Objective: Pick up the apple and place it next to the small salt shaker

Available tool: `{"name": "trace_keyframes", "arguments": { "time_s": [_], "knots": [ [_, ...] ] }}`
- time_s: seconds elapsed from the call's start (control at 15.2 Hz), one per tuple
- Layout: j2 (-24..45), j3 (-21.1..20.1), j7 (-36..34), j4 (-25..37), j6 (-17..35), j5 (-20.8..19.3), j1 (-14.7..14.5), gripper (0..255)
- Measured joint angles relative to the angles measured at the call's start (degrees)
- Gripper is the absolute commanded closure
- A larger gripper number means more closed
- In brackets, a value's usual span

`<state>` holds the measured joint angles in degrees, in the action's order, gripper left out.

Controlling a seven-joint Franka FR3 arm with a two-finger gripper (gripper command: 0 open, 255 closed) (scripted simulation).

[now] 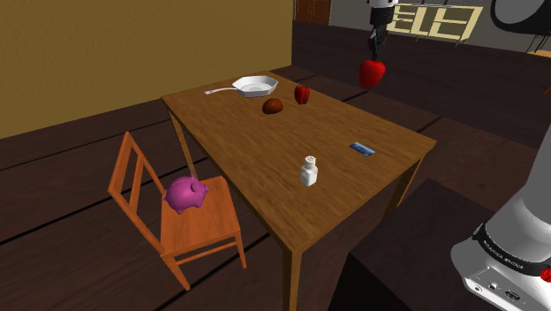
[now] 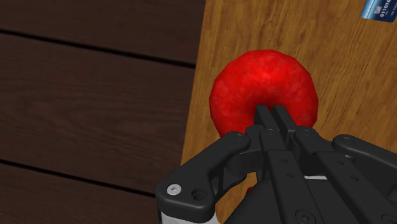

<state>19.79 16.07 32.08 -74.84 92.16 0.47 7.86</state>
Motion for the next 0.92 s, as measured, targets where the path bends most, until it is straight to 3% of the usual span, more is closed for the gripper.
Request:
{"name": "trace_keyframes", "arguments": {
  "time_s": [0.26, 0.92],
  "knots": [
    [0.25, -0.08, -0.26, 2.91, -2.67, 0.04, -0.14, 255],
    [-9.9, -4.24, -12.83, -9.91, -0.54, -2.84, -9.22, 255]
  ]
}}
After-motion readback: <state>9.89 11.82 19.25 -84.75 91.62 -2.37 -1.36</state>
